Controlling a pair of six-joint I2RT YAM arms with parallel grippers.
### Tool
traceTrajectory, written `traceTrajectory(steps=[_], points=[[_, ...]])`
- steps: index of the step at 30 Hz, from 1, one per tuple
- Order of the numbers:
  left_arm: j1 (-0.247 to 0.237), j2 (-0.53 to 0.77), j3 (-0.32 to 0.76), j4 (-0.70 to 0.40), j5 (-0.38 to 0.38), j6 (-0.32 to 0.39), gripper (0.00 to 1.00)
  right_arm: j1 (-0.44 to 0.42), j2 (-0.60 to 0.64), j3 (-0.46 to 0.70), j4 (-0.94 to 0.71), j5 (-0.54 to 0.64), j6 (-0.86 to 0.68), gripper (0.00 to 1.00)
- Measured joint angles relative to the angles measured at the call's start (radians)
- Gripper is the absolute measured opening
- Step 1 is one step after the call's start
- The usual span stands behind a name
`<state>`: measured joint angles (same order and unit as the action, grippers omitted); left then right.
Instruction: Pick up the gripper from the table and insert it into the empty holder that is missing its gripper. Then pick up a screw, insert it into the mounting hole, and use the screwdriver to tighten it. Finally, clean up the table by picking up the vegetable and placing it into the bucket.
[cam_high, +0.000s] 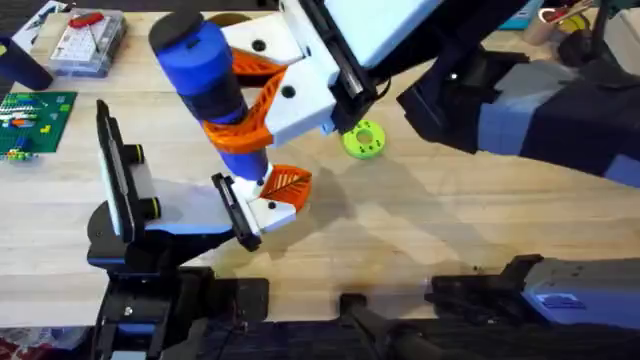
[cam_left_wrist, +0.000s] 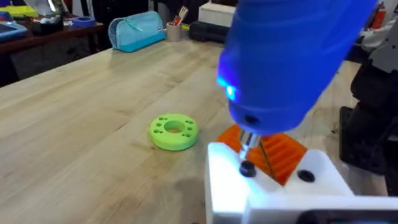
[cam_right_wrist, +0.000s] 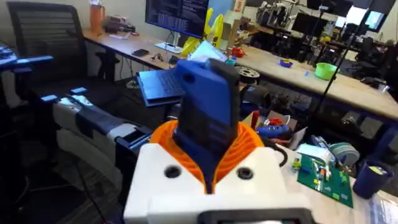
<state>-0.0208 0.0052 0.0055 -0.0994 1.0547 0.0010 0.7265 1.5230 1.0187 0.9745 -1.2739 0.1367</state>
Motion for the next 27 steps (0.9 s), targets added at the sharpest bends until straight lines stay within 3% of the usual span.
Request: traceTrajectory(steps=[27], points=[[0.000,0.000,0.000,0.000,0.000,0.000,0.012,0.000,0.000,0.000,-0.058,0.001,0.003,0.024]])
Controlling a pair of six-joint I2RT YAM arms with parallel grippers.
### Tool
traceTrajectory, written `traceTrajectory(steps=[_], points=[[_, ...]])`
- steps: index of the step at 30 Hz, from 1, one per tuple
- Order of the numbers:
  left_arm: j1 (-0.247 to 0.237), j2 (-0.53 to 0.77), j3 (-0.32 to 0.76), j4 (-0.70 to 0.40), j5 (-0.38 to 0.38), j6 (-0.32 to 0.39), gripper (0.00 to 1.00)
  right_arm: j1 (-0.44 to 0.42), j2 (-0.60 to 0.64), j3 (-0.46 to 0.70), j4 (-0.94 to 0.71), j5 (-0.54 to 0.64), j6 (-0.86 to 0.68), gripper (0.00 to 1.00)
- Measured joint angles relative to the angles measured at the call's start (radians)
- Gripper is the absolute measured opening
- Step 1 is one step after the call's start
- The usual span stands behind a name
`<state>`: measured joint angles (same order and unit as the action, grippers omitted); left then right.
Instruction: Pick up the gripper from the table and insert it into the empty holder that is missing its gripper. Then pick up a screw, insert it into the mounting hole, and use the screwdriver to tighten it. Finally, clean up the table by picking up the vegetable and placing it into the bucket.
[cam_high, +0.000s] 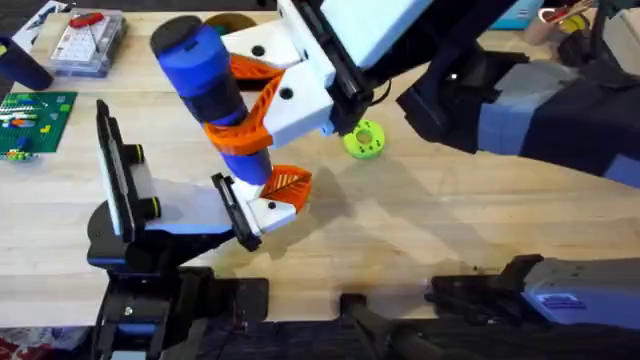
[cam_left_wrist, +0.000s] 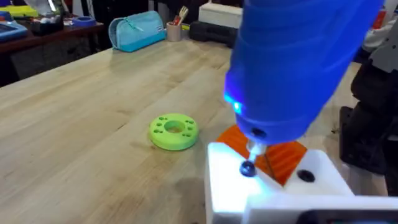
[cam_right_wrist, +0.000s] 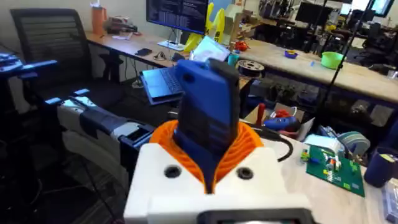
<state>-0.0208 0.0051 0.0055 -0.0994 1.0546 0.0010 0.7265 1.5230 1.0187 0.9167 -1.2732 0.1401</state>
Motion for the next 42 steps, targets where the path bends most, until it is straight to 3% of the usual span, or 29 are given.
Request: traceTrajectory(steps=[42], points=[[0.000,0.000,0.000,0.000,0.000,0.000,0.012,0.005,0.015,0.000,-0.012,0.022,-0.014,0.024]])
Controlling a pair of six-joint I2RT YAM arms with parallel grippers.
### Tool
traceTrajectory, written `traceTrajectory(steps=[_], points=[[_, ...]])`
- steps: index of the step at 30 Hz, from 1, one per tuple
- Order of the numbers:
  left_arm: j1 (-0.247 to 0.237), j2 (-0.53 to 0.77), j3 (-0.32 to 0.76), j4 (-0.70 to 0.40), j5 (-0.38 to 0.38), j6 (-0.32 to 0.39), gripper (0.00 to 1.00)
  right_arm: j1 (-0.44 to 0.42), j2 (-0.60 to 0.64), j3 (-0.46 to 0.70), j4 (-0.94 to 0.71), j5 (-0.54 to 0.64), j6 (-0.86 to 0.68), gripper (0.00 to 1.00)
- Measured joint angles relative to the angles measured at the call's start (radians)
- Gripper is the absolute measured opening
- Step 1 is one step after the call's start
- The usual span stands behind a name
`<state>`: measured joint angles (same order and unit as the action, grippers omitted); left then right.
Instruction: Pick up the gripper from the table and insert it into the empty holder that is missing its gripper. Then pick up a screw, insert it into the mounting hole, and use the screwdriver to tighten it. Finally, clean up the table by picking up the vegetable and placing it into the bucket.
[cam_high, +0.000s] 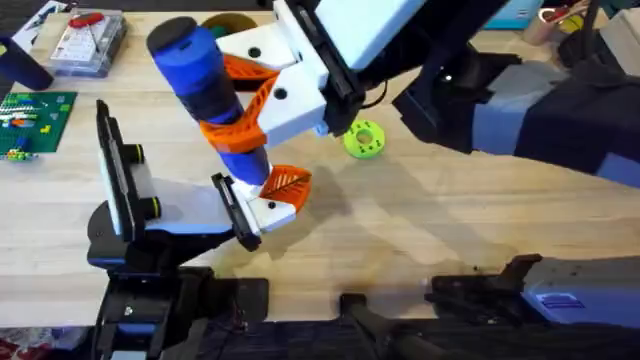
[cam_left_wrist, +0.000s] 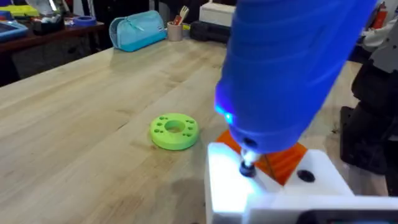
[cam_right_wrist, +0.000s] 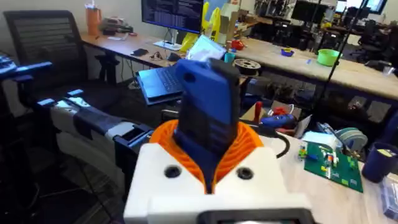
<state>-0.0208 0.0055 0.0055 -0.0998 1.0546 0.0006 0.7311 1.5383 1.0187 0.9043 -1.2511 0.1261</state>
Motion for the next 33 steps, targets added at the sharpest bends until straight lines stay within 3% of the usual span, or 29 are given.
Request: traceTrajectory(steps=[33], points=[[0.000,0.000,0.000,0.000,0.004,0.000,0.012,0.000,0.000,0.000,0.000,0.005,0.047,0.024]])
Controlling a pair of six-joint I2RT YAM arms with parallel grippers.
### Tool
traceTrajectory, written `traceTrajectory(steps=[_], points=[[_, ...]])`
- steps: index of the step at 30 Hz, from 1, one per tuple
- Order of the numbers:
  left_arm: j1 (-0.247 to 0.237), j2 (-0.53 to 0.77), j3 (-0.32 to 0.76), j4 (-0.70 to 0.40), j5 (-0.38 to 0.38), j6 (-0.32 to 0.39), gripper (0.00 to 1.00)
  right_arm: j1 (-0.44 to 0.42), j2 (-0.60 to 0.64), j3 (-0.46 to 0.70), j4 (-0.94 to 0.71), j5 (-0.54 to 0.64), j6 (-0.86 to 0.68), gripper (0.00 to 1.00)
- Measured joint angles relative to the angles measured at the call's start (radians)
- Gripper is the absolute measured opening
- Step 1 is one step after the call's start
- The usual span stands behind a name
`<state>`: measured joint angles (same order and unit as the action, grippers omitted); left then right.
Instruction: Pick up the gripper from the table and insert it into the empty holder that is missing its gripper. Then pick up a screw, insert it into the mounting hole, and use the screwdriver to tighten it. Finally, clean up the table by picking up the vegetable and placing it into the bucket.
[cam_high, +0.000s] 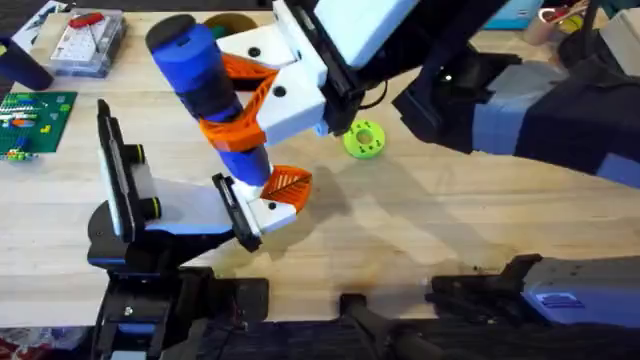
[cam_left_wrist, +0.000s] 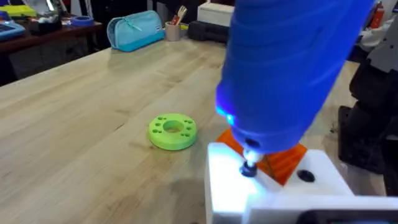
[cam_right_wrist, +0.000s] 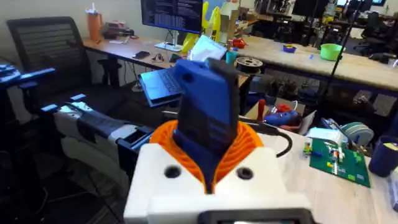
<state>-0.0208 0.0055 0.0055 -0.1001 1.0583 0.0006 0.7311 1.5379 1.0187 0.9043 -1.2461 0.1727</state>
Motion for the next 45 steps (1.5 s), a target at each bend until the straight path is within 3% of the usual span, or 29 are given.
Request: traceTrajectory(steps=[23,45], points=[[0.000,0.000,0.000,0.000,0.000,0.000,0.012,0.000,0.000,0.000,-0.014,0.008,-0.028,0.024],[0.000,0.000,0.000,0.001,-0.004,0.001,0.012,0.000,0.002,0.001,0.082,-0.008,0.037,0.023]])
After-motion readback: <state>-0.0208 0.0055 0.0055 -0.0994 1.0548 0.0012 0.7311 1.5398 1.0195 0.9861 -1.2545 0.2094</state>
